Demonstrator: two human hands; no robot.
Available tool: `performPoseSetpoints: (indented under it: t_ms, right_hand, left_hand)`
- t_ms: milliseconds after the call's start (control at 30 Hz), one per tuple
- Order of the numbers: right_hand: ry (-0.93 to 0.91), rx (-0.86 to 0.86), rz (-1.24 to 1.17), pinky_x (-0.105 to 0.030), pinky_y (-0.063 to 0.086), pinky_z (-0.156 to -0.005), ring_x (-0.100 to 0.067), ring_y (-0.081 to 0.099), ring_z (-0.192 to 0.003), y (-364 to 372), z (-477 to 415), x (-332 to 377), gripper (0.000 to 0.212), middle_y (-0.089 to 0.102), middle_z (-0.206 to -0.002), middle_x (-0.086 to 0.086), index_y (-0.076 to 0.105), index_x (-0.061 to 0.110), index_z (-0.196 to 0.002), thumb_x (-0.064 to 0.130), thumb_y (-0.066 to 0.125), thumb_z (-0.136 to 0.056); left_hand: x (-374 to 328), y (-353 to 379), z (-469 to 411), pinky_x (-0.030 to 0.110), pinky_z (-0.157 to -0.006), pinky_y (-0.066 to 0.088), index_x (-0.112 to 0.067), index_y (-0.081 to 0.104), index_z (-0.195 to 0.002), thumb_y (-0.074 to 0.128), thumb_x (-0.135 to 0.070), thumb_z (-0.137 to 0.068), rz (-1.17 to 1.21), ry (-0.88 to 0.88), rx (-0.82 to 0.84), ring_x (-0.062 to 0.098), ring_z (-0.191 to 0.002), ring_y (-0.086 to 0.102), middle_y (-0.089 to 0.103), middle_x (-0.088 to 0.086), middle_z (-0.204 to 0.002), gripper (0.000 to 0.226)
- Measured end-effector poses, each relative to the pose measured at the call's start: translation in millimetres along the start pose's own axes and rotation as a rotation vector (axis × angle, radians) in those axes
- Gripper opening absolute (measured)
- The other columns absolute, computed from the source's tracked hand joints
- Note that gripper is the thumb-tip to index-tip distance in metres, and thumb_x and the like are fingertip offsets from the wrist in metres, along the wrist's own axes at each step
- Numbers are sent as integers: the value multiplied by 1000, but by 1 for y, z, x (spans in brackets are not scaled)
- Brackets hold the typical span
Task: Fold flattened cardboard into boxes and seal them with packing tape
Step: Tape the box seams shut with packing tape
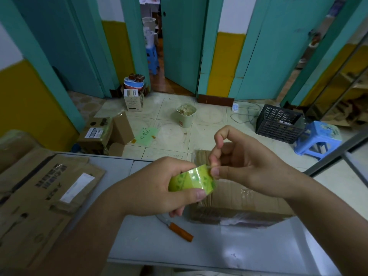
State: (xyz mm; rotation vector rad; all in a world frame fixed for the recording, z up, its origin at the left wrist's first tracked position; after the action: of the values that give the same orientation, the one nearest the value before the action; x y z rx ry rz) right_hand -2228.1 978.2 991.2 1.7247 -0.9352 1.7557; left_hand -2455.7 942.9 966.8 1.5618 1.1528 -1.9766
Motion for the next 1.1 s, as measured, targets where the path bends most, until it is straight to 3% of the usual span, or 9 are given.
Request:
performPoseSetpoints:
  t_ms: [233, 333, 433, 500, 667, 800, 900, 1100]
  right_hand:
    - [118, -41, -237, -35, 56, -74, -24, 60, -78, -2, 0, -11, 36, 64, -89, -17, 49, 13, -110, -5, 72, -88]
    - [137, -142, -233, -35, 56, -77, -24, 63, -80, -8, -1, -19, 37, 66, -88, -14, 51, 13, -108, -10, 72, -88]
    - [113, -196, -79, -39, 58, -85, -26, 63, -86, -12, -1, -25, 38, 64, -89, -9, 54, 20, -102, 3, 83, -82]
    - [99, -245, -41, -39, 59, -85, -26, 61, -84, -15, -2, -30, 38, 61, -88, -8, 56, 19, -99, 11, 88, -80]
    - [84, -336, -219, -38, 62, -78, -23, 67, -75, -23, -2, -46, 33, 62, -83, -10, 57, 12, -99, 0, 81, -79]
    - [97, -311, -201, -43, 63, -80, -22, 68, -75, -28, 5, -50, 37, 64, -80, -11, 58, 7, -106, -5, 80, -79]
    - [85, -332, -140, -46, 64, -81, -24, 65, -75, -30, 12, -42, 35, 63, -79, -13, 62, 7, -104, -3, 82, -78]
    - [19, -393, 73, -36, 65, -76, -28, 66, -74, -38, 23, -29, 27, 65, -80, -12, 68, 13, -97, -1, 83, -81]
  left_hand:
    - [17, 0, -11, 41, -65, 65, -29, 68, -93, 61, -65, -94, -258, -171, -151, 11, -57, 74, 75, -5, -67, 36]
    - [21, -3, -12, 36, -69, 62, -31, 73, -95, 62, -73, -86, -320, -157, -194, 4, -60, 73, 75, -10, -66, 45]
    - [25, -6, -10, 25, -64, 60, -29, 73, -90, 74, -63, -86, -146, -120, -116, 10, -67, 76, 77, -4, -74, 34]
    - [26, -5, -10, 25, -67, 61, -27, 74, -94, 77, -51, -90, -42, -45, -97, 14, -71, 78, 78, 0, -79, 24]
    - [28, 4, -11, 25, -62, 59, -33, 75, -93, 72, -34, -95, 234, 105, -125, 21, -70, 78, 75, 3, -80, 5]
    - [36, 7, -18, 28, -55, 58, -20, 75, -83, 72, -39, -93, 227, 19, -192, 22, -62, 73, 68, 6, -73, 21]
    - [41, 6, -22, 27, -52, 58, -26, 75, -81, 72, -46, -94, 115, -52, -180, 22, -60, 74, 70, 3, -71, 24]
    - [58, 2, -30, 30, -54, 59, -18, 70, -77, 68, -71, -90, -236, -363, -218, 16, -51, 72, 72, 1, -58, 55]
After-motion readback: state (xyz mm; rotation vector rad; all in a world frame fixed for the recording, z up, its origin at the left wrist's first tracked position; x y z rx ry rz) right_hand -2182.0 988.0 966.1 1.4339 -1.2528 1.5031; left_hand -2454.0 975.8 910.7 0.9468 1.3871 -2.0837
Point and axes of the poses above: each hand's wrist, its own z-axis away from the middle knuckle, its own y-axis out of the palm, x = y × z, the point moved 2 cm from there along -z, towards the middle knuckle
